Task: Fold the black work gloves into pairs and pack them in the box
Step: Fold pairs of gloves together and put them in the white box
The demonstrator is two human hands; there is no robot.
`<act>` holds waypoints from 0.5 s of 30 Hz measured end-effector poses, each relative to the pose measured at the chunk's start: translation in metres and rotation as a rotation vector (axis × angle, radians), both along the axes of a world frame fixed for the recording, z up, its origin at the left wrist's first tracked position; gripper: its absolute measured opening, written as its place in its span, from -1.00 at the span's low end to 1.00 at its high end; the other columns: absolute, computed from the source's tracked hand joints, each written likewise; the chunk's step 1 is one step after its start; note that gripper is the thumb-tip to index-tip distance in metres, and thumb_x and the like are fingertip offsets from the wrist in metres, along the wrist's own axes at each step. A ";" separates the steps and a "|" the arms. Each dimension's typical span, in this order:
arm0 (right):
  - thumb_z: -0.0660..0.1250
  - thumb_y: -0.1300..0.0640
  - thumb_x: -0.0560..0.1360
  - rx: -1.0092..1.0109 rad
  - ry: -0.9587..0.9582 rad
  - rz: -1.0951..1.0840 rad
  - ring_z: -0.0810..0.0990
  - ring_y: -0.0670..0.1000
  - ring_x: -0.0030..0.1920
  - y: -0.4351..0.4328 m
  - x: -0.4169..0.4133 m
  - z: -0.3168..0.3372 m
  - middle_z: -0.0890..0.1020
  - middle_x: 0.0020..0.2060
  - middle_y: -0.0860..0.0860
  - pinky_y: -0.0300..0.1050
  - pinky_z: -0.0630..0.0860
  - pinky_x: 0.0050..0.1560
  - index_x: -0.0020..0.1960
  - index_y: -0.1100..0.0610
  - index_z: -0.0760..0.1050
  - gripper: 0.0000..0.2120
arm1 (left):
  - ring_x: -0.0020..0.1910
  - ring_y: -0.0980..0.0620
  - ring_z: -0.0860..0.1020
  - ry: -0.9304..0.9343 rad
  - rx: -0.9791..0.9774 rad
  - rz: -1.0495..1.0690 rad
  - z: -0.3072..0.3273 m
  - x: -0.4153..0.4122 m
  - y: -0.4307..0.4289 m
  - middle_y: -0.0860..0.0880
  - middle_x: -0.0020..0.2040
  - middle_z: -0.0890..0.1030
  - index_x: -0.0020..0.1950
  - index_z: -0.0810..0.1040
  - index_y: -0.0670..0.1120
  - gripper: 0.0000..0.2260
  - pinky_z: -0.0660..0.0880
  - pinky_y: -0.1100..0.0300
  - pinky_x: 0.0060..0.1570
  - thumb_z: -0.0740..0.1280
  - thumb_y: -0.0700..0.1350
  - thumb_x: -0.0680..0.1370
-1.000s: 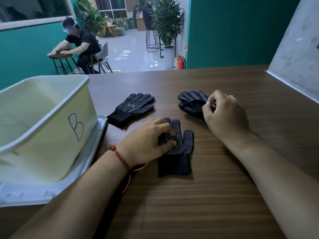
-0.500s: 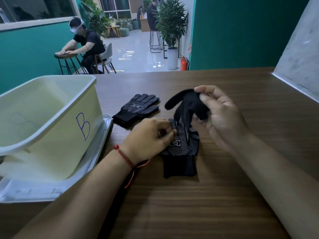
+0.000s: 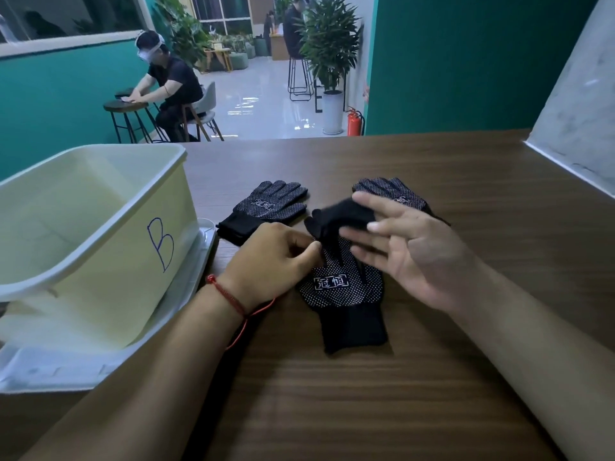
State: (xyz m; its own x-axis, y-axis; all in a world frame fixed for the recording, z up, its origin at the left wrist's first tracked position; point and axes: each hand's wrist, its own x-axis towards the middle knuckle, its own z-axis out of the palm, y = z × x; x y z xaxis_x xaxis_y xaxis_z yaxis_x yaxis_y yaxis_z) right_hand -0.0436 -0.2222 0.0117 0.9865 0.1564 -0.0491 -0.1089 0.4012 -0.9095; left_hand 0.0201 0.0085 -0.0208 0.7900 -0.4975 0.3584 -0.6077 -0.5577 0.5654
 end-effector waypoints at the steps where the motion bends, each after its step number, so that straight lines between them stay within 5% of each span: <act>1: 0.17 0.44 0.64 -0.049 0.022 0.000 0.72 0.14 0.27 -0.002 -0.005 -0.001 0.70 0.32 0.09 0.00 0.62 0.17 0.49 0.11 0.50 -0.50 | -0.32 -0.03 0.63 -0.010 0.032 0.000 -0.001 0.002 0.001 -0.04 -0.35 0.66 -0.19 0.72 -0.04 -0.70 0.53 -0.03 -0.24 0.31 0.08 0.59; 5: 0.31 0.50 0.57 -0.203 0.044 -0.004 0.77 0.13 0.15 -0.007 -0.020 0.003 0.72 0.26 0.16 -0.09 0.69 0.07 0.41 0.14 0.58 -0.51 | -0.29 0.09 0.59 -0.009 0.057 -0.034 -0.004 0.003 0.000 0.08 -0.30 0.64 -0.14 0.68 0.03 -0.91 0.53 0.11 -0.22 0.38 -0.04 0.50; 8: 0.47 0.48 0.49 -0.481 -0.045 -0.102 0.77 0.04 -0.06 -0.005 -0.023 -0.006 0.77 0.11 0.08 -0.19 0.68 -0.12 0.29 0.06 0.65 -0.52 | -0.22 0.24 0.60 -0.043 0.041 -0.056 -0.004 0.003 -0.001 0.22 -0.25 0.63 -0.10 0.70 0.11 -0.86 0.43 0.36 -0.18 0.45 -0.15 0.53; 12: 0.62 0.16 0.43 -1.134 -0.347 -0.340 0.68 -0.08 -0.27 -0.010 -0.017 -0.028 0.72 -0.23 -0.10 -0.10 0.62 -0.16 0.01 -0.12 0.69 -0.74 | -0.15 0.15 0.61 -0.097 0.071 -0.069 -0.007 0.006 -0.003 0.19 -0.16 0.63 0.05 0.75 0.06 -0.85 0.54 0.25 -0.09 0.47 -0.13 0.52; 15: 0.58 0.01 0.46 -1.276 -0.536 -0.446 0.58 -0.12 -0.21 -0.013 -0.016 -0.032 0.57 -0.23 -0.12 -0.10 0.53 -0.15 -0.06 -0.14 0.70 -0.90 | -0.15 0.09 0.61 -0.051 0.081 -0.077 -0.007 0.006 -0.003 0.15 -0.12 0.62 0.11 0.73 0.10 -0.80 0.57 0.19 -0.07 0.54 -0.10 0.50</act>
State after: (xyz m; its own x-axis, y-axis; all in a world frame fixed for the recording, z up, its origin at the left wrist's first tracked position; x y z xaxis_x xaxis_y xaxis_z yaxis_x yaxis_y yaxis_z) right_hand -0.0592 -0.2353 -0.0198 0.8847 -0.0296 0.4653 0.2666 -0.7866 -0.5569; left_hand 0.0263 0.0056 -0.0281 0.7299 -0.5851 0.3534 -0.6775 -0.5504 0.4879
